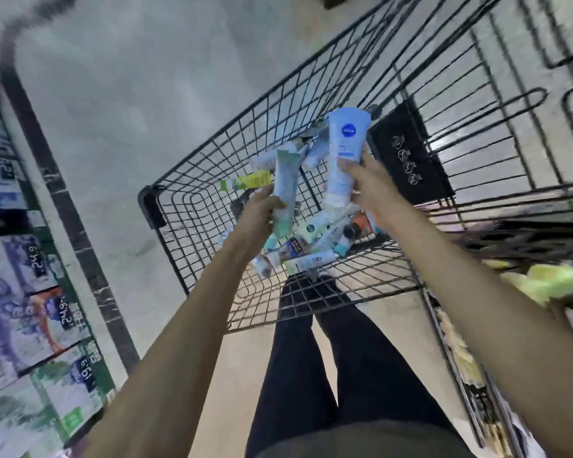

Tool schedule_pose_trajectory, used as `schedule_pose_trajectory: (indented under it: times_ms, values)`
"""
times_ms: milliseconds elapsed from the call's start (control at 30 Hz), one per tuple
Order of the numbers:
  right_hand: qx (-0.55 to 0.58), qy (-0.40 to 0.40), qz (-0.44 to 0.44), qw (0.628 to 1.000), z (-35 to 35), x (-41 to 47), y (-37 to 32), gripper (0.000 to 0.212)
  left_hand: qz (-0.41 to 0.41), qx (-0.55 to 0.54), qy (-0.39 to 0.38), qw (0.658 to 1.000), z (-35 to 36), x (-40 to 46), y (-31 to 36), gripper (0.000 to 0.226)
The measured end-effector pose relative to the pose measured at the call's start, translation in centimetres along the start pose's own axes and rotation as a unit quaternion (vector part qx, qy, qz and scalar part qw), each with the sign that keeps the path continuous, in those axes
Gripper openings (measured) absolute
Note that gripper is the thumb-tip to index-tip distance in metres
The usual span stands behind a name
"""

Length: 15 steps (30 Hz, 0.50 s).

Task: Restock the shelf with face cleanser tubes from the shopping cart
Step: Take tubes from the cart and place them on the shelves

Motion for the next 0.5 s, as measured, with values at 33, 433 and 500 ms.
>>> schedule_pose_trajectory:
  times_ms: [33, 433, 500]
  values:
    - [0.014, -0.002, -0.013, 1.0, 0.3, -2.3, -1.2, 0.025, 0.015, -0.006, -0.011, 1.0, 0.7, -2.1, 1.5, 0.057]
    - [0.056, 0.037, -0.165, 0.984, 1.5, -23.1, -12.3, 0.036, 0.164, -0.03, -0.073, 0.983, 7.2, -22.3, 11.3, 0.041]
    - [0.08, 0.056, -0.181, 0.979, 1.0, -25.5, -12.9, 0.036, 0.188, -0.017, -0.089, 0.978, 8.0, -24.3, 12.5, 0.04]
Point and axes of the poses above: each hand's wrist, its own x-axis towards the middle knuckle, its own z-axis out of the palm, y = z × x, the point moved 9 cm from there along x, towards the middle knuckle, and after that the axes turned 2 degrees about -z, right-handed, at the moved point
